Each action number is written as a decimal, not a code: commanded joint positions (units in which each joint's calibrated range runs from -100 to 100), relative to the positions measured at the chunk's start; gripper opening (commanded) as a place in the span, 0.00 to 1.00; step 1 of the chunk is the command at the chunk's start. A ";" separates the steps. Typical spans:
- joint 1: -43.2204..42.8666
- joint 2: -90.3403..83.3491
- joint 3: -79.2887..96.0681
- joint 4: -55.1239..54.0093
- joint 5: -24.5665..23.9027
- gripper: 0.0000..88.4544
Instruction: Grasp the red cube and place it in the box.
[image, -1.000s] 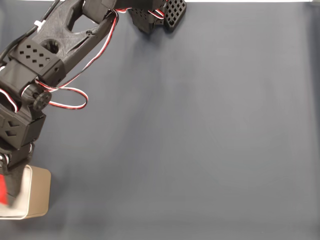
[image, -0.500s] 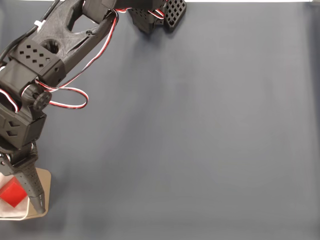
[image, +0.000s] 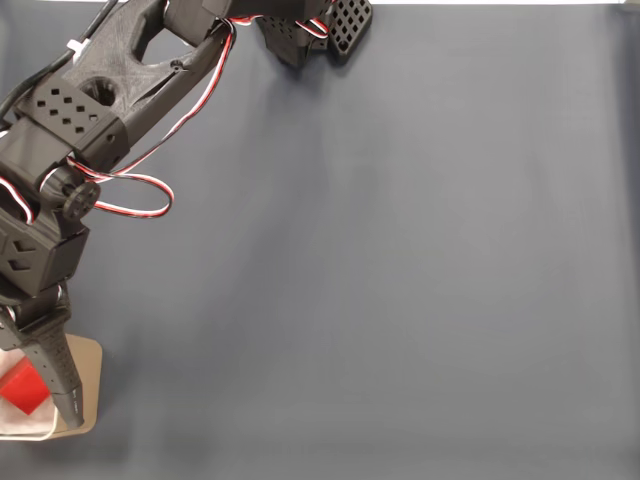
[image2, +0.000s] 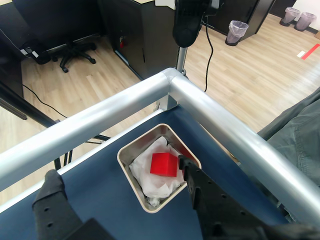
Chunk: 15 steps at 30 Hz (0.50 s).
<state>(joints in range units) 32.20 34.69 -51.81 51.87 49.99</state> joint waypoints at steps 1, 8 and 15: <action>0.62 -1.42 -2.39 -1.95 0.05 0.56; 0.62 -1.42 -2.39 -1.95 -0.15 0.48; -2.51 -10.34 10.75 -10.31 -1.56 0.00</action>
<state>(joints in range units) 32.12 32.87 -45.21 45.98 49.45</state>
